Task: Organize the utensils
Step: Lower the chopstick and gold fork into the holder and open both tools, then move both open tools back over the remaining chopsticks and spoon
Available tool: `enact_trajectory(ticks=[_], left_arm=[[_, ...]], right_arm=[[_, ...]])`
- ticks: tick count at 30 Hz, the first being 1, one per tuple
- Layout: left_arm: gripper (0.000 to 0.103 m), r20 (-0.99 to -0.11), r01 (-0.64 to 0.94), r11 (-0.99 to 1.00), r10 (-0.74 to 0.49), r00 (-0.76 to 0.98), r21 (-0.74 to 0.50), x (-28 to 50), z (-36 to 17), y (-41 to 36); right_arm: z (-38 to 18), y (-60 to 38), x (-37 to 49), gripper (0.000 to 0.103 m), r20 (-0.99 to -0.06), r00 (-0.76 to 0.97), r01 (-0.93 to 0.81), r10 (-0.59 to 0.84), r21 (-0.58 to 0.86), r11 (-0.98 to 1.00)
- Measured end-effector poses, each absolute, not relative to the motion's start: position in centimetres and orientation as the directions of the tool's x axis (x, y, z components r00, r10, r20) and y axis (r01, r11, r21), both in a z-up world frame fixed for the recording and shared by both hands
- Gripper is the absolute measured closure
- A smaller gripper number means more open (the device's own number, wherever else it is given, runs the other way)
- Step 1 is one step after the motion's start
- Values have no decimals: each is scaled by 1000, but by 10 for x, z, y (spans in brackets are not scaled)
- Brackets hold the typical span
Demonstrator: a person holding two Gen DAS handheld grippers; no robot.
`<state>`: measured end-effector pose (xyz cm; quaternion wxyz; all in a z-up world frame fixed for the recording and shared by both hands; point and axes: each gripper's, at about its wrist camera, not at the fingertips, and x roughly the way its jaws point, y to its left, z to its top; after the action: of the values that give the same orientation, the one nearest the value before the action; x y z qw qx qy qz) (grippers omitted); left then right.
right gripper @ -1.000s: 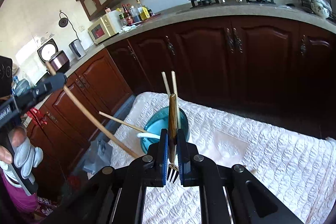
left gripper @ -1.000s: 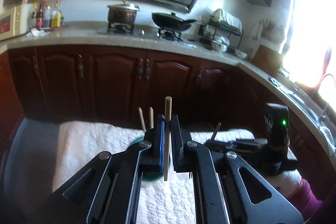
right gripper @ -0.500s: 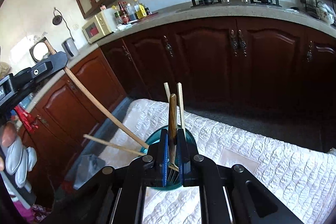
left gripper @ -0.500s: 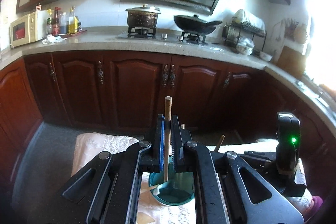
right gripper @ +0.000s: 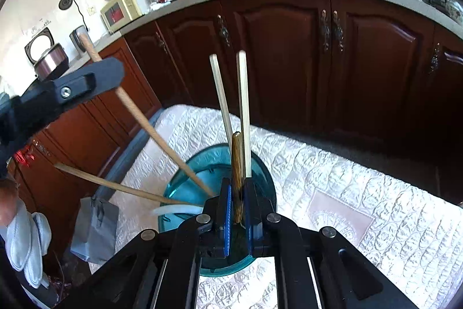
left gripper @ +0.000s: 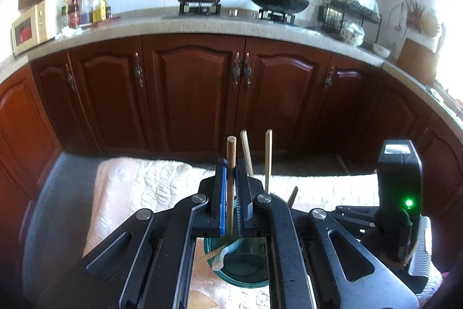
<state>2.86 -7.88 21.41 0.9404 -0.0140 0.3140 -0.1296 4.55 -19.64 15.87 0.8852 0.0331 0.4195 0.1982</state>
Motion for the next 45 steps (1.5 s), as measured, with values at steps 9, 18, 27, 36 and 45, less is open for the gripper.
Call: enact_trajectory(ticks=[9,18,27,36,45], left_arm=[[98,-618,203,970,-242,748,-133,35,196,-76],[93,-635,194,964,-265,725,-181,34,197,-68],[61,-624,194,961,-277,730,-199,22,204,-65],[49,-584,191,964,-263,768,-184,1,223,-62],[46,-537,228,961,-275,798,-153,-25,246,-73]], right_arm=[[130,-184,56,96,-786,495,-341,371,217,915],[136,-196,48,77,-763,495,-344,415,267,900],[158,-216,27,75,-729,532,-332,430,287,898],[175,-227,-2,71,-692,577,-316,434,301,900],[185,-248,-32,66,-686,607,-278,400,288,916]])
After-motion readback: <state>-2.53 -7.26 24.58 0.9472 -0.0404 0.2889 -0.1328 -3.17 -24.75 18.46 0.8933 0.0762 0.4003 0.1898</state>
